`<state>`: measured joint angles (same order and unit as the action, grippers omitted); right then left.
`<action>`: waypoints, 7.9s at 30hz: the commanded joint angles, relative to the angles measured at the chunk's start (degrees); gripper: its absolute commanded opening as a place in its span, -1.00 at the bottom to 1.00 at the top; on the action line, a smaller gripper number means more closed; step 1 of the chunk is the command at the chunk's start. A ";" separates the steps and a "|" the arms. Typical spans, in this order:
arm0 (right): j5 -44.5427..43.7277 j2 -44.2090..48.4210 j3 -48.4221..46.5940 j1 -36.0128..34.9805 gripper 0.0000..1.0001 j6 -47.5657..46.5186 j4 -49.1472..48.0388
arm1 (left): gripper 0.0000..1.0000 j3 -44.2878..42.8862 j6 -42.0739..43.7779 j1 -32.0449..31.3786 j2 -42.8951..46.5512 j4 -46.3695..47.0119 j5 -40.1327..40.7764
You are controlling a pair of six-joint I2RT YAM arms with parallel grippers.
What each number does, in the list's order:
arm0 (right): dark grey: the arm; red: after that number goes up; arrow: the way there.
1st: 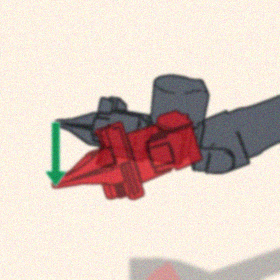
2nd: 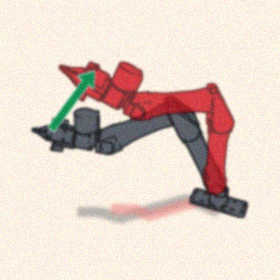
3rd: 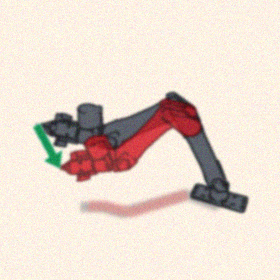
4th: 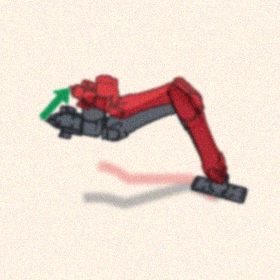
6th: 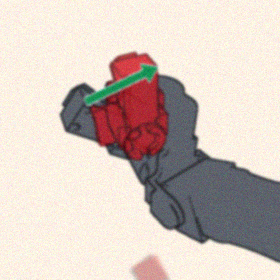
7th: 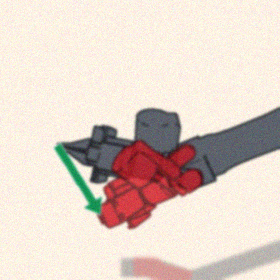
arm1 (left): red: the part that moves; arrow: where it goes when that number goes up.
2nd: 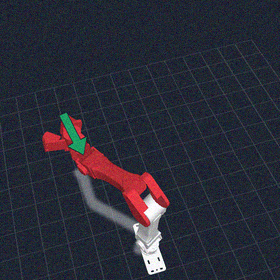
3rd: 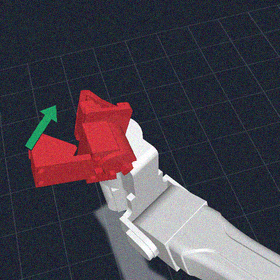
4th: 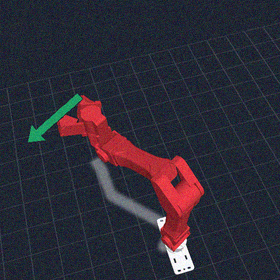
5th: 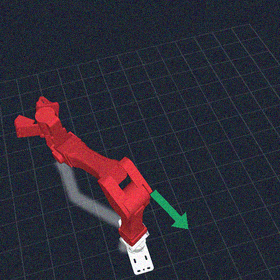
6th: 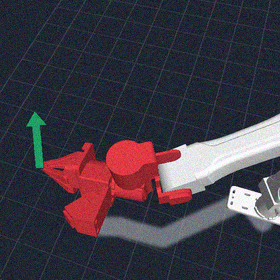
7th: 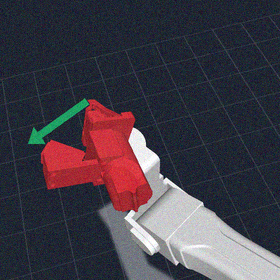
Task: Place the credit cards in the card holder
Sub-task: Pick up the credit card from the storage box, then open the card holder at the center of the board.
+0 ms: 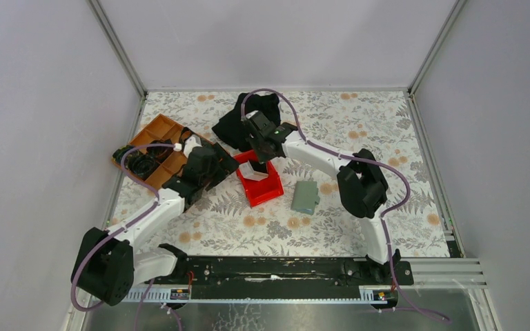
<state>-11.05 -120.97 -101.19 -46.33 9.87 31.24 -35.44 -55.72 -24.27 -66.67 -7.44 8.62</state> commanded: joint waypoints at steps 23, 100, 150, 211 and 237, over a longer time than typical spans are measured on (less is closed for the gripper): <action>29.25 37.18 18.85 1.55 -1.00 2.65 5.14 | 0.83 -2.16 15.29 5.83 9.41 19.51 -49.51; 48.08 46.98 45.40 13.06 0.18 21.69 -25.19 | -1.00 11.59 -14.39 3.02 2.01 54.83 -49.12; 19.17 58.89 49.53 14.86 -1.00 20.32 -1.84 | 0.19 5.03 -3.89 -13.15 -9.25 31.00 -22.61; 10.61 42.93 52.73 10.99 -1.00 18.90 2.82 | -0.05 -14.86 8.11 -29.70 -35.11 8.41 -2.00; 6.46 37.79 46.99 12.79 -1.00 17.34 0.67 | -0.04 -15.87 8.93 -29.68 -35.90 7.23 -2.19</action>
<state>-3.90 -82.83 -51.07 -34.24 28.47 33.23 -51.11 -48.80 -53.65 -101.08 3.01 5.34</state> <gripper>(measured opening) 0.018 0.477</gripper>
